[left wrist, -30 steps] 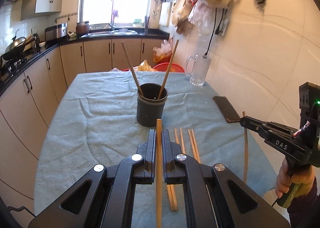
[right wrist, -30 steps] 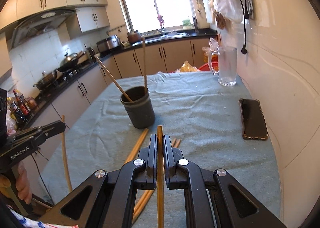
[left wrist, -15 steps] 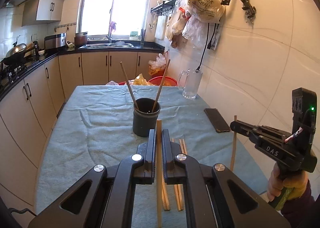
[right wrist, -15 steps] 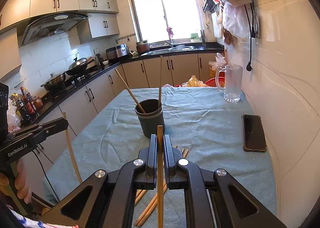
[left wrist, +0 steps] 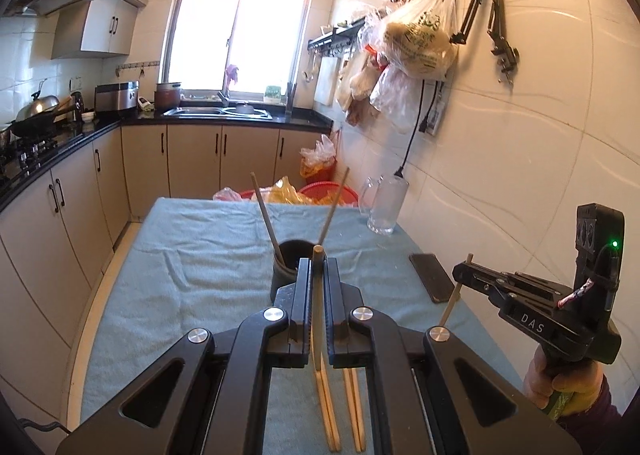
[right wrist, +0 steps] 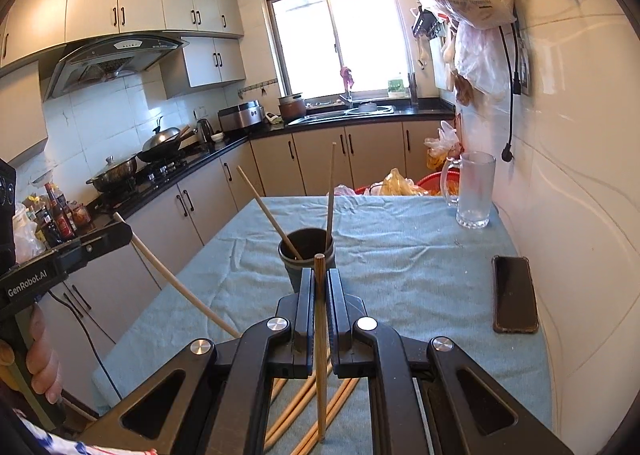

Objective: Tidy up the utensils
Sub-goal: 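Raise both held chopsticks upright and carry them above the black holder, then open both grippers to drop the chopsticks into the black holder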

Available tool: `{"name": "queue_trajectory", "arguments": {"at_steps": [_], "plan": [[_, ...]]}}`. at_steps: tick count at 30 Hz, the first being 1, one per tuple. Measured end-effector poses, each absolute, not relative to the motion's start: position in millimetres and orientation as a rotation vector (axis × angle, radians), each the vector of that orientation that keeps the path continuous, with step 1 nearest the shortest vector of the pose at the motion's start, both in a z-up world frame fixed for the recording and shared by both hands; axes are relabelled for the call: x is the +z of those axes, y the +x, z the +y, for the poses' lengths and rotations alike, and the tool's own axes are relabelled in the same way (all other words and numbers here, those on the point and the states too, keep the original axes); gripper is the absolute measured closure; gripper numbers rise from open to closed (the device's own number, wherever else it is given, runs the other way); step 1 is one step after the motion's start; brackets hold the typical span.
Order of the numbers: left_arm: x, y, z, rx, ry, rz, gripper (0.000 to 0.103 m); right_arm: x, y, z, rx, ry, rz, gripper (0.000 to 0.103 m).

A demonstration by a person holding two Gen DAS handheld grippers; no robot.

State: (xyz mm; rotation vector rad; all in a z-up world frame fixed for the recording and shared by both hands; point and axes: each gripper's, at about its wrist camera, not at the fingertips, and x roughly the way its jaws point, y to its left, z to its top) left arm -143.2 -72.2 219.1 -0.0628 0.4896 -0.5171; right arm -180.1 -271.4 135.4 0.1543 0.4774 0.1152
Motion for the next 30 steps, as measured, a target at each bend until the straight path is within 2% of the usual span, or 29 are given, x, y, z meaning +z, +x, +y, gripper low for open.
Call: {"name": "queue_trajectory", "arguments": {"at_steps": [23, 30], "plan": [[305, -39, -98, -0.462, -0.097, 0.389, 0.098, 239, -74, -254, 0.114, 0.12, 0.323, 0.097], [295, 3, -123, -0.431, -0.082, 0.401, 0.098, 226, -35, -258, 0.072, 0.163, 0.319, 0.097]]}}
